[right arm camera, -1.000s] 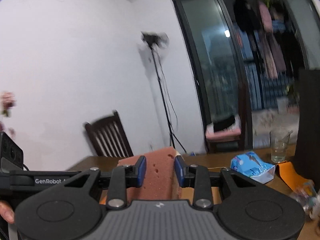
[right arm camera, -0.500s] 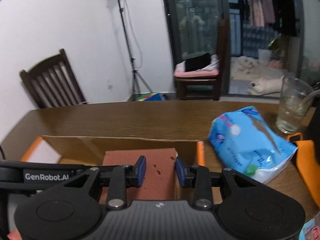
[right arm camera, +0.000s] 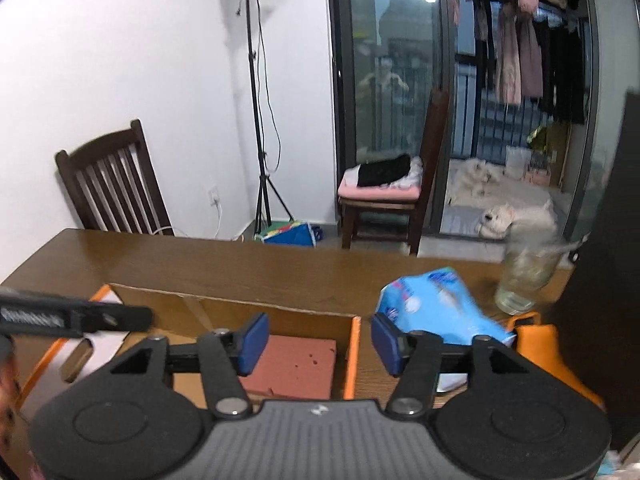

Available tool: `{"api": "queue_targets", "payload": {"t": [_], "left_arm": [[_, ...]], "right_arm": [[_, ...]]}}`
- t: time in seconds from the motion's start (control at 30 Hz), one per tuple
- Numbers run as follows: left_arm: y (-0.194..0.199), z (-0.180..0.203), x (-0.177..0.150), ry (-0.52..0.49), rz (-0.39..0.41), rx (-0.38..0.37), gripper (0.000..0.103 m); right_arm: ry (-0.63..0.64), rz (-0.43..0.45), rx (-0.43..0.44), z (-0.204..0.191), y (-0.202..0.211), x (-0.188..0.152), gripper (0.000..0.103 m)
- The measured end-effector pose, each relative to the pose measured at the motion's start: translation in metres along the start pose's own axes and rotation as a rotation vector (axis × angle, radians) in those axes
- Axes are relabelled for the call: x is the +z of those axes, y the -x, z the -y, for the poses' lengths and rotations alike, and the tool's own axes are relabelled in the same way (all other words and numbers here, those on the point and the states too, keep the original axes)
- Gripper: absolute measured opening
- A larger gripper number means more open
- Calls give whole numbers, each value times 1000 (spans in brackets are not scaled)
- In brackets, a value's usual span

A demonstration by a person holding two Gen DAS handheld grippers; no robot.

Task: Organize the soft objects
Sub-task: 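Carry the sponge block into the cardboard box and open the right gripper, then return the right tool to the soft items on the table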

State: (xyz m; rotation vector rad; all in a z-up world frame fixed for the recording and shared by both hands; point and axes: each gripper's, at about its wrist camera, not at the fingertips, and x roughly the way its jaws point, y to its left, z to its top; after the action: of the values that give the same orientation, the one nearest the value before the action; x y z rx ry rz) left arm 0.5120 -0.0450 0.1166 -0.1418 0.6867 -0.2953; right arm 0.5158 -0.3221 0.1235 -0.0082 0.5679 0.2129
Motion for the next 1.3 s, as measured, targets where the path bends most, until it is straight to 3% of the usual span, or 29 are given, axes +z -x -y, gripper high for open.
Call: {"api": "queue_targets", "payload": {"t": [0.1,0.2,0.37,0.5,0.67,0.93,1.03,1.2,1.3], "left_arm": [[49,-1,3,-60,72,55,78],[89,0,-3,-73,105,80,78],[135,7,-29,-108,140,100,80],[179,10,-64,-126,221,103,85],[229,13,-131,-189,347,147,89],[289,24,-248,-203,485,179,102],[303,33,-284,-239,533,202,103],[306,43,-331,-267,526,265,103],[305,46,-348,-249,492,244,103]], "right_arm": [[43,21,-5,-5,47,7,65],[53,50,-8,-11,83,7,73],[67,86,12,-32,132,-7,73],[75,132,41,-46,166,-31,73],[112,198,77,-67,218,-80,76],[160,310,129,-101,282,-173,83],[150,338,119,-115,296,-206,84],[94,348,95,-129,309,-256,84],[39,351,88,-133,310,-284,85]]}}
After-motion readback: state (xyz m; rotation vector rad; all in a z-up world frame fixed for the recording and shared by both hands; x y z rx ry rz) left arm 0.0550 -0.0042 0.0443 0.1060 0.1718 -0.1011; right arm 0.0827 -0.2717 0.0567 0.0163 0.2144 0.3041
